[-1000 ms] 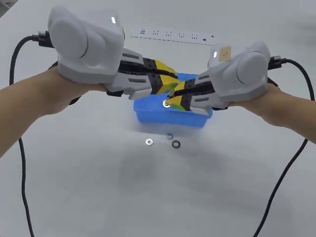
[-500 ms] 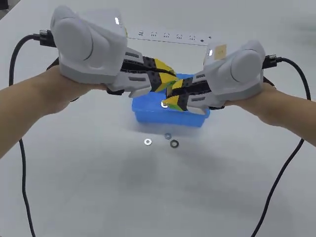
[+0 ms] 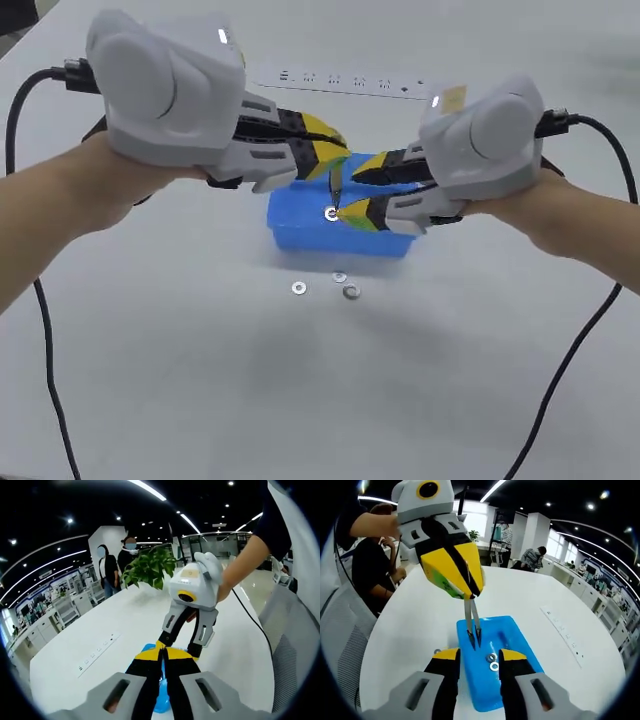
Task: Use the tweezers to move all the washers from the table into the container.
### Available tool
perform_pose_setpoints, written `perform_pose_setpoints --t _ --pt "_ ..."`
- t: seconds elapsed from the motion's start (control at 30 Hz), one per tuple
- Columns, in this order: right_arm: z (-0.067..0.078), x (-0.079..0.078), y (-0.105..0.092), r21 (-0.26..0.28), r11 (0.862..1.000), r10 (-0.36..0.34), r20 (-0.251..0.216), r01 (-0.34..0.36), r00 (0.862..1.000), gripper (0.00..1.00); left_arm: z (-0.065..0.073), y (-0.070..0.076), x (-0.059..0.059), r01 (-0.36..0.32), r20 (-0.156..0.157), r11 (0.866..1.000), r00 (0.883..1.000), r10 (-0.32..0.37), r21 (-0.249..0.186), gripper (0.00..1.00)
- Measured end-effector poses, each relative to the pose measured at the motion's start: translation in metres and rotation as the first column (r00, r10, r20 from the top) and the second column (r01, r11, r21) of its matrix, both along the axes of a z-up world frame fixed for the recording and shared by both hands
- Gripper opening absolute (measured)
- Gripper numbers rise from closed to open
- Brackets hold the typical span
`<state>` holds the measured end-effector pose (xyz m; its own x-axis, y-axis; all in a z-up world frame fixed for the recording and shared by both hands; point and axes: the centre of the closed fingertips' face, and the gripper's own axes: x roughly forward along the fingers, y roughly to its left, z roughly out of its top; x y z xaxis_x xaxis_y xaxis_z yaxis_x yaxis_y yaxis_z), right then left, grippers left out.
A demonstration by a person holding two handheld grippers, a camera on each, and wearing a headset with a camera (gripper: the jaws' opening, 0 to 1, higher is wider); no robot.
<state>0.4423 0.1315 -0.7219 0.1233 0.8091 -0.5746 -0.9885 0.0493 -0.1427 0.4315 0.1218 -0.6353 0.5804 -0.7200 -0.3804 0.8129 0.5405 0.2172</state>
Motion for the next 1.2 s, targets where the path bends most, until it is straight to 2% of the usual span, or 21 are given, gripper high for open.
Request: perform_pose_setpoints --t 0.33,0.5,0.63,0.77,0.93,1.2 --pt "0.006 -0.011 -0.025 0.026 0.998 -0.056 -0.018 0.056 0.998 0.43 0.016 -0.002 -0.019 -0.008 0.023 1.000 1.000 0.008 -0.022 0.05" --pt "0.004 -0.021 -0.039 0.026 0.997 -0.065 -0.021 0.066 0.998 0.48 0.017 -0.008 -0.033 0.020 0.039 0.999 0.999 -0.019 -0.031 0.05" --pt "0.001 -0.030 -0.050 0.019 0.997 -0.071 -0.022 0.072 0.997 0.54 0.018 -0.015 -0.044 0.060 0.045 0.996 0.997 -0.057 -0.062 0.05" --pt "-0.001 -0.037 -0.062 0.019 0.996 -0.086 -0.028 0.086 0.996 0.56 0.013 -0.019 -0.054 0.085 0.048 0.994 0.995 -0.082 -0.068 0.05" --pt "-0.001 -0.042 -0.072 0.046 0.989 -0.136 -0.048 0.138 0.990 0.61 -0.002 -0.023 -0.061 0.094 0.025 0.993 0.995 -0.093 -0.067 0.05" --pt "-0.015 -0.059 -0.090 0.028 0.992 -0.120 -0.068 0.122 0.990 0.70 -0.023 -0.029 -0.074 0.107 -0.012 0.992 0.994 -0.108 -0.072 0.05"
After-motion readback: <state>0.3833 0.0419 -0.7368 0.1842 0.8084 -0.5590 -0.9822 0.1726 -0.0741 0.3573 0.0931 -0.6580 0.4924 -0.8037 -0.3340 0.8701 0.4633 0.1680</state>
